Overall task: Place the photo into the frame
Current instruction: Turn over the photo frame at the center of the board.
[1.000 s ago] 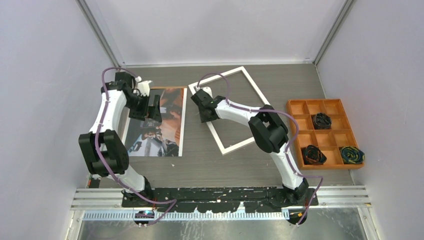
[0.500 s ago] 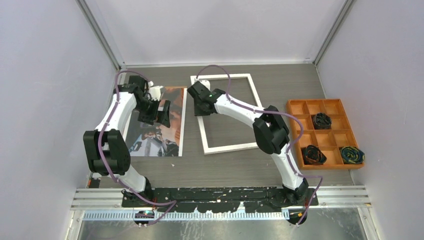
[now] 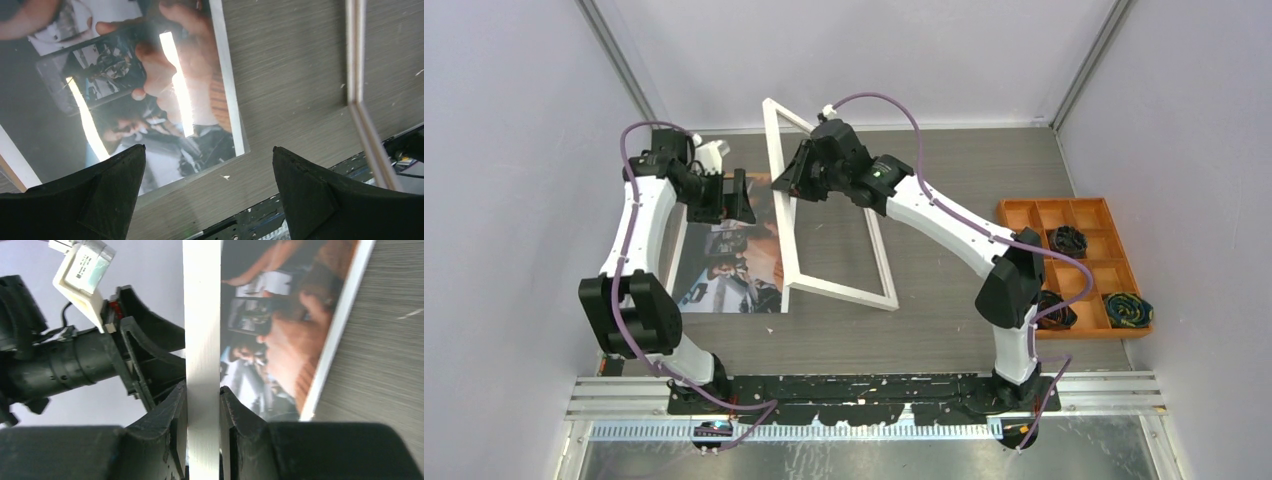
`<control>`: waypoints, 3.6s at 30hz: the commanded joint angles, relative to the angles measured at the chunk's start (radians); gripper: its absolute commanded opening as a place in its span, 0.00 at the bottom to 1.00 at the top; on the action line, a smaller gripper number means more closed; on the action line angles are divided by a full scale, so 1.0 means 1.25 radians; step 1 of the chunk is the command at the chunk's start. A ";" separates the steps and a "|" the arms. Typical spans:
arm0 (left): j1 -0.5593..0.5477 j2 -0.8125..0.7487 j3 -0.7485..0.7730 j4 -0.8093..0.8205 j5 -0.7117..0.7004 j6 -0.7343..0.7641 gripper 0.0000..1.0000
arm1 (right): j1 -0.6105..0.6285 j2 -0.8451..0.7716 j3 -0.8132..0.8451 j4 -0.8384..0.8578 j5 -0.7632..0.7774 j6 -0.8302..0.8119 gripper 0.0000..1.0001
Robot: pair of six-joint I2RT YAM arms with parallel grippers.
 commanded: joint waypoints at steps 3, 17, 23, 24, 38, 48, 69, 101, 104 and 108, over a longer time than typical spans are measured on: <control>0.007 -0.044 0.070 -0.012 0.050 -0.059 1.00 | 0.003 -0.088 0.015 0.162 -0.088 0.133 0.01; 0.007 -0.058 0.114 -0.001 0.075 -0.162 1.00 | -0.003 -0.141 -0.128 0.402 -0.193 0.324 0.01; 0.002 -0.097 0.090 0.097 0.086 -0.213 1.00 | -0.008 -0.149 -0.174 0.477 -0.244 0.349 0.07; -0.001 -0.098 0.092 0.110 0.083 -0.217 1.00 | -0.008 -0.147 -0.183 0.476 -0.250 0.353 0.07; -0.097 -0.071 0.128 0.182 -0.014 -0.214 1.00 | -0.043 -0.185 -0.258 0.417 -0.269 0.337 0.38; -0.187 -0.015 0.188 0.212 -0.100 -0.207 1.00 | -0.114 -0.236 -0.252 0.241 -0.313 0.243 0.80; -0.243 0.079 0.117 0.228 -0.296 -0.062 1.00 | -0.192 -0.289 -0.021 -0.342 -0.148 -0.163 0.70; -0.437 0.155 -0.236 0.525 -0.650 0.229 1.00 | -0.266 -0.587 -0.564 -0.404 0.001 -0.273 0.27; -0.463 0.159 -0.254 0.557 -0.666 0.236 1.00 | -0.266 -0.586 -0.581 -0.414 0.066 -0.280 0.27; -0.481 0.163 -0.271 0.566 -0.638 0.236 0.99 | -0.271 -0.573 -0.622 -0.403 0.142 -0.281 0.27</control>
